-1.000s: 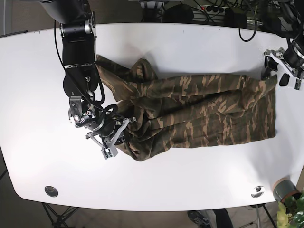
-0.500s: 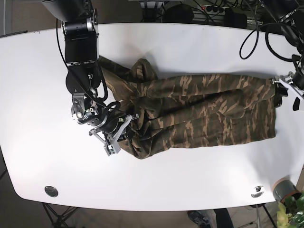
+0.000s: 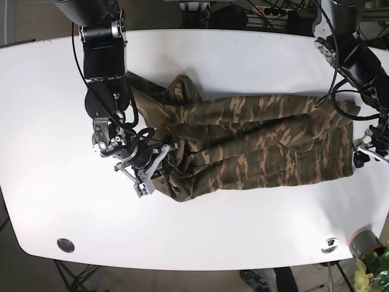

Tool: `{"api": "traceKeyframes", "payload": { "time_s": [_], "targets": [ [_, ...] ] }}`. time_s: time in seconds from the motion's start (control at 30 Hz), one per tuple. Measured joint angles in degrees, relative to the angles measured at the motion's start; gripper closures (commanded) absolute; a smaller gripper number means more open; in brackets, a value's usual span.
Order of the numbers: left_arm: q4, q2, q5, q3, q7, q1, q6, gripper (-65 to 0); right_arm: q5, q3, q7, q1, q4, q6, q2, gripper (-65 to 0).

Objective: Fold the T-shirt properly
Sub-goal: 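Reach the left gripper to the shirt's opposite edge and grasp it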

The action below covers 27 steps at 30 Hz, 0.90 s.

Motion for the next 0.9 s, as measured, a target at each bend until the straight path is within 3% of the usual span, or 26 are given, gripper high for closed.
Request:
{"api": "traceKeyframes", "payload": {
  "time_s": [0.1,0.3,0.4,0.57,0.9],
  "targets": [
    [-10.93,-0.74,2.69,0.13,-5.95,-2.56,0.11,-43.3,0.09,0.04,0.04,0.00,0.00,0.02,0.02,-1.9],
    [-31.89,-7.23,2.62,0.31,-16.68,-7.80,0.44,-43.3,0.04,0.02,0.02,-0.04,0.00,0.00,0.02,-1.9],
    [-36.74,-8.61,2.54,3.48,-20.13,-8.74,0.48,-43.5,0.02,0.02,0.09,-0.04,0.00,0.00,0.02,-2.1],
    [-38.99,-7.67,2.23,7.28,-22.05,-9.05,0.13,-43.5,0.09,0.02,0.02,-0.04,0.00,0.02,0.02,-2.1],
    [-38.95,-4.28,1.46,7.54,-21.84,-10.64,0.17,-43.3,0.09,0.04,0.04,-0.04,0.00,0.02,-0.11,-2.1]
  ]
}}
